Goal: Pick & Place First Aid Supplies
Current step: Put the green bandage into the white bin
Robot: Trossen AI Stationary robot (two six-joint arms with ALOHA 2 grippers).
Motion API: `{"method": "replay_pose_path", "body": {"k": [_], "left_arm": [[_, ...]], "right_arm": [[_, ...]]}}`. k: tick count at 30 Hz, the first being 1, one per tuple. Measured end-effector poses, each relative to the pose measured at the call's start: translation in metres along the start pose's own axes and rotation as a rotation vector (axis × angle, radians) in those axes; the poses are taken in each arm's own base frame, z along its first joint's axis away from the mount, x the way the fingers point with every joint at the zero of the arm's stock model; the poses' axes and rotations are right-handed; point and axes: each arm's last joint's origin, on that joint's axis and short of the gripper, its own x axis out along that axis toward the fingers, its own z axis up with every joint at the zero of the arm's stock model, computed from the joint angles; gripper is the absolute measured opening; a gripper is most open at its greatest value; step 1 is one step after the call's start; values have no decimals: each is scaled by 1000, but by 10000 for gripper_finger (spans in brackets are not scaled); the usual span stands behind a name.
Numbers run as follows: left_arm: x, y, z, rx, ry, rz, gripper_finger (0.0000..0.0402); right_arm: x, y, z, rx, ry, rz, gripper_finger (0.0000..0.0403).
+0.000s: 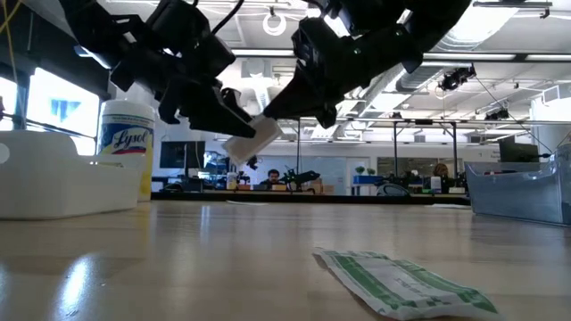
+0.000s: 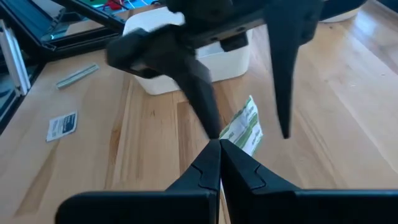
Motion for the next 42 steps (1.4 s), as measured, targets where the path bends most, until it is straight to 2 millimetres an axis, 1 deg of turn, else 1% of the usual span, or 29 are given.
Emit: {"method": "replay_pose_path", "body": {"k": [3,6,9,12,14,18,21,25,28,32,35,39,42], "left_arm": [[0,0,0,0,-5,-5,175],[0,-1,1,1,-17,-32,138],[0,-2,0,0,-16,-54,89],[0,-3,-3,32,14,-69,27],[0,-4,-5,43,29,-75,8],[0,-3,-3,87,15,-63,19],[0,-3,-3,92,15,-63,9],[0,-3,-3,119,14,-63,5],[-6,-2,2,197,-4,-55,3],[-25,0,13,238,-21,-46,3],[-45,-2,22,258,20,-68,2],[-71,-7,38,352,169,-66,1],[-85,-17,50,432,172,-89,1]], "right_arm": [[0,0,0,0,-1,0,0],[0,0,0,1,-3,-6,0],[0,0,0,0,-4,-10,0],[0,0,1,-1,-17,-8,0],[0,0,2,-2,-26,-5,0],[0,1,4,-21,-39,-3,1],[0,1,4,-31,-41,-2,11],[-6,2,9,-45,-61,5,46],[-20,9,24,-78,-129,18,79],[-46,23,42,-151,-228,-4,113],[-59,32,50,-201,-276,-20,127],[-63,38,51,-217,-287,-49,133],[-60,39,48,-209,-273,-48,133]]}}
